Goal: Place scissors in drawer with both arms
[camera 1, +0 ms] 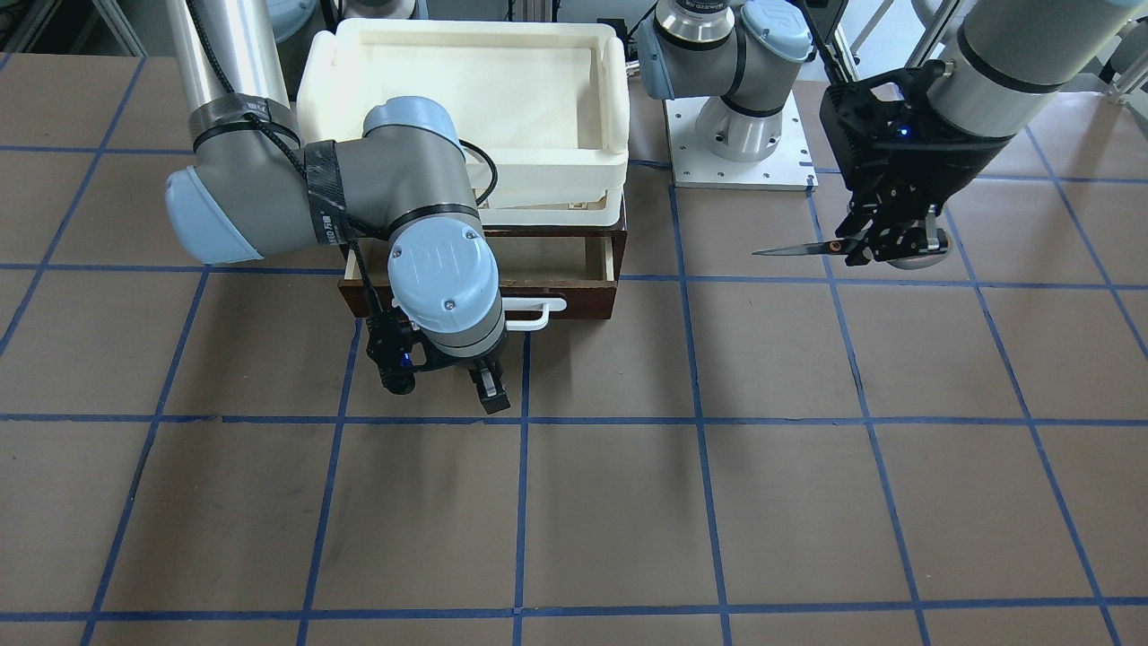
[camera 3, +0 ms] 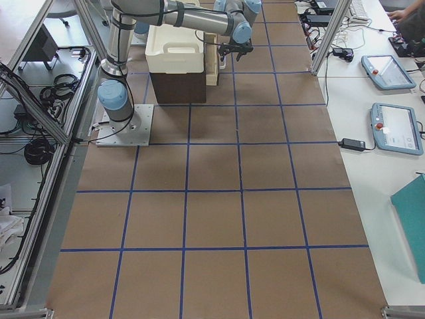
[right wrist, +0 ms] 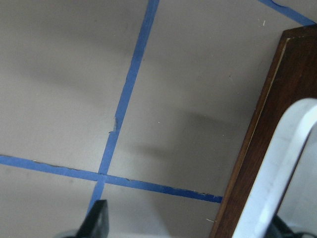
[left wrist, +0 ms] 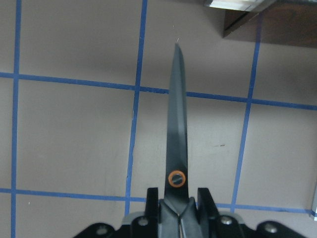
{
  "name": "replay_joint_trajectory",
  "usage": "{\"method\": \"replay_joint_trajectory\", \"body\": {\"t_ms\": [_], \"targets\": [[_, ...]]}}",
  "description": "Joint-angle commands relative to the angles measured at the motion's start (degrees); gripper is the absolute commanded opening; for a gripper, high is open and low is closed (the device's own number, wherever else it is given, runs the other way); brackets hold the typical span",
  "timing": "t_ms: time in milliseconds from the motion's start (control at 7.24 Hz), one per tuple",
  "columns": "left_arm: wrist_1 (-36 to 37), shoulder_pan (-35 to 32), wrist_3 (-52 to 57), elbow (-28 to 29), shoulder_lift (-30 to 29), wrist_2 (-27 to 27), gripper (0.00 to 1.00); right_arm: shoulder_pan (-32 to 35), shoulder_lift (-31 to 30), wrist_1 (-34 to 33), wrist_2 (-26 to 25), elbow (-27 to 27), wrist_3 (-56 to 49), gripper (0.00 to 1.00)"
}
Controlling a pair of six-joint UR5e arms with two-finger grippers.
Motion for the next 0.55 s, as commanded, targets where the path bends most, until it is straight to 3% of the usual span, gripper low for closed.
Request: {"method": "replay_joint_trajectory", "body": {"t_ms": [0, 414], "targets": [[1.5, -2.7, -2.3, -1.8, -0.4, 4.3, 0.00, -0.1, 1.3, 0.0, 0.0, -1.3, -0.7, 1.00], [6.6, -3.5, -3.6, -2.4, 0.3, 4.0, 0.00, -0.5, 2.3, 0.0, 0.0, -3.3, -1.7, 1.00]]}}
